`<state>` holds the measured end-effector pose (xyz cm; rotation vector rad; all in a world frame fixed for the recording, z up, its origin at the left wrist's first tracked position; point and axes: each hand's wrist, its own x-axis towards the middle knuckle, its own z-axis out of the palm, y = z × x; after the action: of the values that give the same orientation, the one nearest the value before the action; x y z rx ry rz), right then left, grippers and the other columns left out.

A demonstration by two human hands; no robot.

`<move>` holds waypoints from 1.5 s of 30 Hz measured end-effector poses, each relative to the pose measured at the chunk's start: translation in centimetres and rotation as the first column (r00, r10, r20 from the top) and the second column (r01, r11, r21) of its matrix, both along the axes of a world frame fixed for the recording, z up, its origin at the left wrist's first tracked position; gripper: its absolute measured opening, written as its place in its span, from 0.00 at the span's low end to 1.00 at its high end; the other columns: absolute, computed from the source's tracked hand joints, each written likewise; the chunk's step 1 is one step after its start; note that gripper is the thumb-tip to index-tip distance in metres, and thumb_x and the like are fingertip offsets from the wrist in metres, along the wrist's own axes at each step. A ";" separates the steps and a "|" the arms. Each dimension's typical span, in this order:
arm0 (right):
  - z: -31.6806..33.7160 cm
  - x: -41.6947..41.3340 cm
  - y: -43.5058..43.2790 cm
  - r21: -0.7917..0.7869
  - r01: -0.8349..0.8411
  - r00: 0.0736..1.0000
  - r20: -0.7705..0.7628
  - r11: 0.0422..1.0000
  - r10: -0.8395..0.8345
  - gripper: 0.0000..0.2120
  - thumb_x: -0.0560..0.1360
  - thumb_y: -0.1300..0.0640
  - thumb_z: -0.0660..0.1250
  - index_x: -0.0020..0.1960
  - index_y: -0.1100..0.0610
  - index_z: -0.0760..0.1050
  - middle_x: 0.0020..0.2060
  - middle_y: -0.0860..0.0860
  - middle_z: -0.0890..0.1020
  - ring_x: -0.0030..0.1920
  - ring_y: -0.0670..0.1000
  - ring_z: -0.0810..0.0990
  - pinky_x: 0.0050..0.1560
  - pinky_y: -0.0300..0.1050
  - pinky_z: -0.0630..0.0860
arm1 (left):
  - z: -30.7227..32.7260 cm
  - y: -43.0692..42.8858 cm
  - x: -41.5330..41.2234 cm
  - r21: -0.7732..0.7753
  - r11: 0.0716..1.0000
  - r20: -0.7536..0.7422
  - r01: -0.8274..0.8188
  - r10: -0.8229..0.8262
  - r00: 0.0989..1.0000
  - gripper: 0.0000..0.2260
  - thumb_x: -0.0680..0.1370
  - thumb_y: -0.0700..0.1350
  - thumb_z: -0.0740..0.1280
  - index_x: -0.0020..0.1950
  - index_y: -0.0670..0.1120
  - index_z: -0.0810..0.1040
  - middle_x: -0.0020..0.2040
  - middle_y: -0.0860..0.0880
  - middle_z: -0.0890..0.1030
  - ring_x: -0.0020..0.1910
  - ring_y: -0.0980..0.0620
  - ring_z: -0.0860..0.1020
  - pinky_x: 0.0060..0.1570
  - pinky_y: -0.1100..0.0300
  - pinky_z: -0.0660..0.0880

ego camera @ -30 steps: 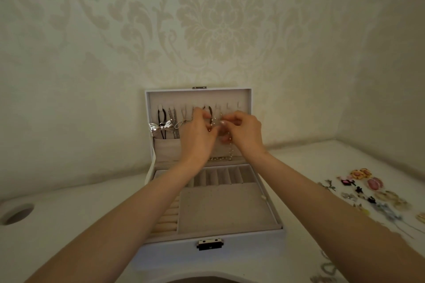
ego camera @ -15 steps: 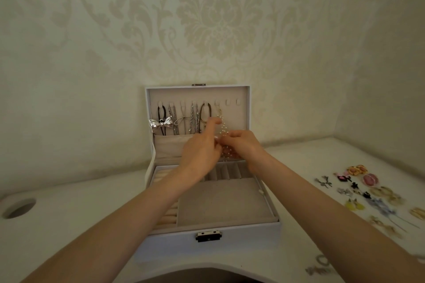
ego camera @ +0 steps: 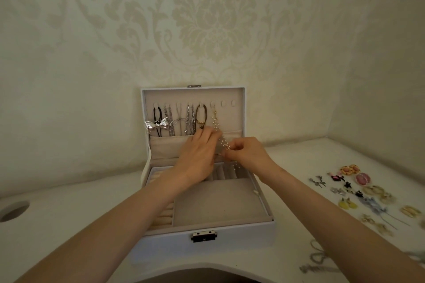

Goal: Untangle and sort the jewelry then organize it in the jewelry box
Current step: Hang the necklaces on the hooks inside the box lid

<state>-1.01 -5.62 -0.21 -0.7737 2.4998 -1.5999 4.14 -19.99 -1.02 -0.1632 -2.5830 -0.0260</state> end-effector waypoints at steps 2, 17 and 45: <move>0.2 0.2 0.2 0.008 0.001 1.000 -0.031 1.000 -0.001 0.04 0.70 0.62 0.72 0.39 0.63 0.80 0.30 0.52 0.79 0.34 0.47 0.76 0.39 0.43 0.72 | -0.1 -0.1 0.0 -0.030 0.999 -0.012 -0.012 0.012 1.000 0.27 0.71 0.38 0.69 0.69 0.41 0.68 0.64 0.43 0.69 0.61 0.43 0.69 0.55 0.52 0.68; 3.3 -0.7 -0.9 -0.402 0.055 0.995 0.102 0.914 -0.015 0.04 0.72 0.68 0.71 0.46 0.67 0.80 0.35 0.57 0.81 0.33 0.50 0.82 0.38 0.39 0.81 | 1.2 0.8 0.2 -0.016 0.992 0.138 -0.123 0.124 0.983 0.22 0.75 0.42 0.63 0.68 0.45 0.64 0.63 0.45 0.67 0.63 0.46 0.64 0.58 0.57 0.60; 1.4 -1.5 -0.9 0.247 0.081 0.858 -0.509 0.966 0.058 0.15 0.69 0.68 0.63 0.53 0.58 0.79 0.47 0.50 0.72 0.47 0.51 0.75 0.51 0.44 0.72 | 2.0 0.7 1.1 0.375 0.914 0.129 -0.152 0.111 0.985 0.18 0.77 0.42 0.63 0.66 0.41 0.68 0.63 0.43 0.64 0.57 0.45 0.74 0.56 0.57 0.68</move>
<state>-2.48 -6.50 1.24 -1.2884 2.9884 -1.1302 5.23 -19.27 0.96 0.1631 -2.6269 -0.5008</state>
